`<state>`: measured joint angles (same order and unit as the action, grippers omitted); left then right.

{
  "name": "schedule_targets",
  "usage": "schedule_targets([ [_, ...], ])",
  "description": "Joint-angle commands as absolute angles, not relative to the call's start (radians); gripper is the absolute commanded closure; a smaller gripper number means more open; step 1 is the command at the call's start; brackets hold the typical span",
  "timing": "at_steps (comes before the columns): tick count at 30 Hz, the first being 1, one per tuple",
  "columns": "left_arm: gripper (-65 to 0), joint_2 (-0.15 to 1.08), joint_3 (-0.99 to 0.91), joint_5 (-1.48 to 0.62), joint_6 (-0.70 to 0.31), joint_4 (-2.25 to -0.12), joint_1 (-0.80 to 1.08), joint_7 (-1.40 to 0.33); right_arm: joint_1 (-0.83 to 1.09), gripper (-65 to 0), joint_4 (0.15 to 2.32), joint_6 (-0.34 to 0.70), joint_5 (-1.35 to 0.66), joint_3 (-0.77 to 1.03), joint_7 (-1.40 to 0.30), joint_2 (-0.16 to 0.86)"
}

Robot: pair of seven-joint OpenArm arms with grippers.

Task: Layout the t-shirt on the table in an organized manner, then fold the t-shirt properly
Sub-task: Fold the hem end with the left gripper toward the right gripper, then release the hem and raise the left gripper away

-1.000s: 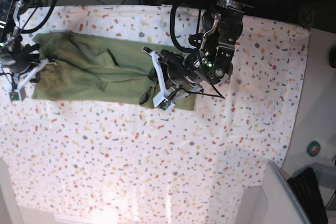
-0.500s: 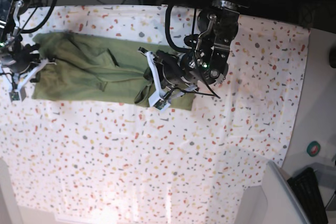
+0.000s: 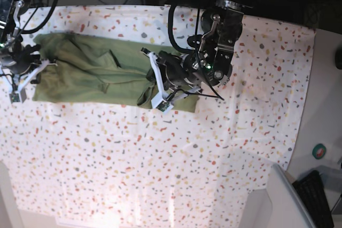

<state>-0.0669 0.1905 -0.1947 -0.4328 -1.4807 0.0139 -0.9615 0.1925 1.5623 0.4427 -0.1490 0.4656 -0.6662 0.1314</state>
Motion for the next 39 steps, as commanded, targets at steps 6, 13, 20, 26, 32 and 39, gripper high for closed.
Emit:
schedule_targets([
  [6,0.0,-0.077,0.188,-0.213,-0.435,-1.497,-0.004,-0.943,0.182,0.0,1.577,0.443,-0.154,0.472,-0.65,0.145],
  [13,0.0,-0.079,0.188,-0.213,-0.435,-1.495,-0.019,-0.943,0.182,0.0,1.577,0.443,-0.156,0.472,-0.65,0.145],
  [20,0.0,-0.093,0.191,-0.211,-0.435,-1.495,-0.021,-0.943,0.182,0.0,1.577,0.443,-0.156,0.472,-0.65,0.145],
  [26,0.0,-0.093,0.193,-0.208,-0.435,-1.495,-0.021,-0.943,0.182,0.0,1.577,0.443,-0.156,0.472,-0.65,0.145],
  [32,0.0,-0.091,0.194,-0.211,-0.435,-1.495,-0.021,-0.949,0.182,0.0,1.577,0.443,-0.156,0.472,-0.65,0.145],
  [39,0.0,-0.091,0.194,-0.205,-0.435,-1.495,-0.021,-0.951,0.182,0.0,1.577,0.443,-0.156,0.472,-0.65,0.145],
])
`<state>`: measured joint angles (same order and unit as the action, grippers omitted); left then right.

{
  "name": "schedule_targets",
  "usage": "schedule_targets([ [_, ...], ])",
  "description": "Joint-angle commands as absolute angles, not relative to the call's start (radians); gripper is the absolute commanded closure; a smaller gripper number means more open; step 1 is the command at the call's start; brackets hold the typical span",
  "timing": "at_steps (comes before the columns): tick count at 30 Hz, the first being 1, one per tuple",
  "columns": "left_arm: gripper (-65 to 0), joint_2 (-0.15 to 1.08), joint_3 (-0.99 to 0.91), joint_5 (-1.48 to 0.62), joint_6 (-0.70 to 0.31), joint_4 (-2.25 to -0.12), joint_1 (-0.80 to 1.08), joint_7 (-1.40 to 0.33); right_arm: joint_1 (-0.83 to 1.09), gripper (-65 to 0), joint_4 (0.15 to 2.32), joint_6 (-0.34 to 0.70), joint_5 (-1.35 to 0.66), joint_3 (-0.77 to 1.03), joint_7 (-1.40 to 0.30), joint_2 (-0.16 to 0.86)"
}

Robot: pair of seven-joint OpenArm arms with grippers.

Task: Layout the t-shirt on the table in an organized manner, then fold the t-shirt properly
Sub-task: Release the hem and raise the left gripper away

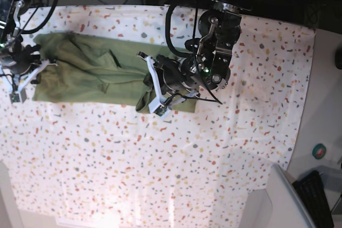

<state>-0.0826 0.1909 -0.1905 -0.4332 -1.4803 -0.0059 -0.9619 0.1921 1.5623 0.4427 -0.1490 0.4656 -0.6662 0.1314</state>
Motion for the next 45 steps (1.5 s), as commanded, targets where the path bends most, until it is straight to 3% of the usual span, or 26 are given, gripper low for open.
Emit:
schedule_targets([
  [1,0.0,-0.091,0.194,-0.205,-0.435,-1.495,-0.021,-0.951,0.182,0.0,1.577,0.443,-0.156,0.472,-0.65,0.145],
  [14,0.0,-0.088,0.196,-0.205,-0.435,-1.495,-0.021,-0.952,0.182,0.0,1.577,0.443,-0.156,0.472,-0.65,0.145],
  [19,-23.5,-0.087,0.259,-0.209,-0.435,-1.491,-0.022,-0.952,0.182,0.0,1.577,0.443,-0.156,0.472,-0.65,0.145],
  [21,-29.1,-0.087,0.32,-0.205,-0.435,-1.461,-0.033,-0.949,0.182,0.0,1.577,0.443,-0.156,0.472,-0.65,0.145],
  [24,-32.6,-0.091,0.418,-0.214,-0.435,-1.383,-0.07,-0.947,0.177,0.0,1.577,0.443,-0.156,0.472,-0.65,0.145],
  [31,-29.0,-0.082,0.418,-0.214,-0.437,-1.523,-0.073,-0.952,0.182,0.0,1.58,0.444,-0.157,0.472,-0.65,0.145],
  [35,-19.7,-0.028,0.228,-0.206,-0.437,-1.643,-0.027,-0.952,0.188,0.0,1.603,0.447,-0.159,0.463,-0.656,0.124],
  [39,-1.8,0.061,-0.016,-0.214,-0.437,-1.653,0.021,-0.946,0.239,0.0,1.715,0.507,-0.157,0.36,-0.657,0.076],
  [45,0.0,0.111,-0.484,-0.214,-0.441,-1.547,0.044,-0.943,0.122,0.0,1.653,0.515,-0.157,0.217,-0.722,0.001],
])
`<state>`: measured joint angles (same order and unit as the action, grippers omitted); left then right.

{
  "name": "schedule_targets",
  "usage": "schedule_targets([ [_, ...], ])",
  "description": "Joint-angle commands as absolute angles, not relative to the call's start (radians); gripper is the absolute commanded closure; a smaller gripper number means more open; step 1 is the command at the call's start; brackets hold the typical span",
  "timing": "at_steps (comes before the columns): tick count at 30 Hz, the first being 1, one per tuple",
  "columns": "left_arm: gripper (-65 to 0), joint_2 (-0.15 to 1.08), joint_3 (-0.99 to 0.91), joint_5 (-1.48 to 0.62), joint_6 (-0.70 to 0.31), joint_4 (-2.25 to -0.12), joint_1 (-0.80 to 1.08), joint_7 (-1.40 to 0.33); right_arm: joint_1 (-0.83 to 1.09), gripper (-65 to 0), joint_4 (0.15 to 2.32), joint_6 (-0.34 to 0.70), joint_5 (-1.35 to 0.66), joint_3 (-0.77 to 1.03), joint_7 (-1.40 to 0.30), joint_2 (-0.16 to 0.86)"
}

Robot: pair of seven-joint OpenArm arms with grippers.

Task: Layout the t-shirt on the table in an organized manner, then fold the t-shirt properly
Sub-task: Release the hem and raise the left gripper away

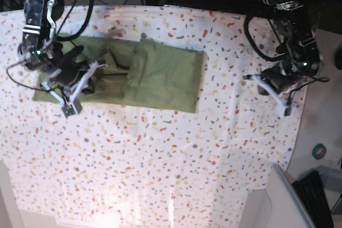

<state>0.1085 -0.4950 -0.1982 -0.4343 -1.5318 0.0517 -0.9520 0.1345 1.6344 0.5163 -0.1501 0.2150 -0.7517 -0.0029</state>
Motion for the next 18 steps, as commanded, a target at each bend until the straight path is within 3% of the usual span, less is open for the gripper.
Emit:
schedule_targets([
  [1,0.0,0.13,-0.539,-0.214,-0.441,-1.524,0.044,-0.943,0.091,0.0,1.636,0.516,-0.157,0.196,-0.762,-0.004],
  [2,0.0,0.142,-0.578,-0.214,-0.441,-1.506,0.044,-0.943,0.073,-2.6,1.627,0.521,-0.159,0.177,-0.789,-0.013],
  [4,0.0,0.17,-0.653,-0.214,-0.443,-1.471,0.062,-0.941,0.056,-21.5,1.62,0.522,-0.159,0.154,-0.802,-0.048],
  [6,0.0,0.186,-0.716,-0.214,-0.473,-1.46,0.088,-0.915,0.047,-34.4,1.613,0.522,-0.159,0.145,-0.763,-0.079],
  [11,0.0,0.199,-0.799,-0.214,-0.624,-1.454,0.137,-0.846,-0.044,-34.8,1.451,0.522,-0.159,0.143,-0.75,-0.102],
  [18,0.0,0.196,-0.799,-0.213,-0.636,-1.452,0.154,-0.846,-0.102,-34.8,1.3,0.522,-0.159,0.148,-0.739,-0.104],
])
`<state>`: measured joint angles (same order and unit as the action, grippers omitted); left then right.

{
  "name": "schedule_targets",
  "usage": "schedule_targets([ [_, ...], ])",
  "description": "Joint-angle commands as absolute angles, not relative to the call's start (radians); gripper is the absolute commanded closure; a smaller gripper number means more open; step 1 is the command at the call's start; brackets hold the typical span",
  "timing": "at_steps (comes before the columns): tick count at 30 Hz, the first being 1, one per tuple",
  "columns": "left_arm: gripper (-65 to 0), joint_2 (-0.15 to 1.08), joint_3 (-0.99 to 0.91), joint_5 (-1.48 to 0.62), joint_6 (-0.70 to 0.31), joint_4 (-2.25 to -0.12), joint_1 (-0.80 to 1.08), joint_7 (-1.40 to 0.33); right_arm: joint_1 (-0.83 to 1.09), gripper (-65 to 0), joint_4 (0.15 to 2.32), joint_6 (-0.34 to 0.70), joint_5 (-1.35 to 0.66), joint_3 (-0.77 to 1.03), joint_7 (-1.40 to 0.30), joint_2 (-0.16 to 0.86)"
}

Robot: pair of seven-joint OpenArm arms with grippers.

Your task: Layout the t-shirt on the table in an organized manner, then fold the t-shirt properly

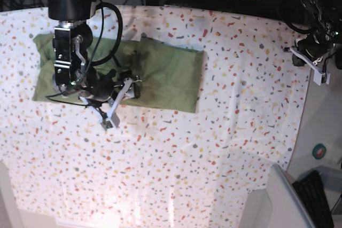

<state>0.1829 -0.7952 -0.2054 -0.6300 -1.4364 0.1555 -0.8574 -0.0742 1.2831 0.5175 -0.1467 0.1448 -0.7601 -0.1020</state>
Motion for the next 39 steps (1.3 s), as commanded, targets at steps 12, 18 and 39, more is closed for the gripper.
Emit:
schedule_targets([
  [12,0.0,0.196,-0.802,-0.213,-0.636,-1.403,0.147,-0.845,-0.102,-34.4,1.214,0.518,-0.159,0.147,-0.688,-0.104],
  [18,0.0,0.197,-0.802,-0.213,-0.636,-1.403,0.145,-0.845,-0.104,0.0,1.227,0.521,-0.159,0.147,-0.691,-0.105],
  [39,0.0,0.197,-0.796,-0.211,-0.636,-1.377,0.143,-0.845,-0.137,0.0,1.3,0.513,-0.154,0.145,-0.814,-0.107],
])
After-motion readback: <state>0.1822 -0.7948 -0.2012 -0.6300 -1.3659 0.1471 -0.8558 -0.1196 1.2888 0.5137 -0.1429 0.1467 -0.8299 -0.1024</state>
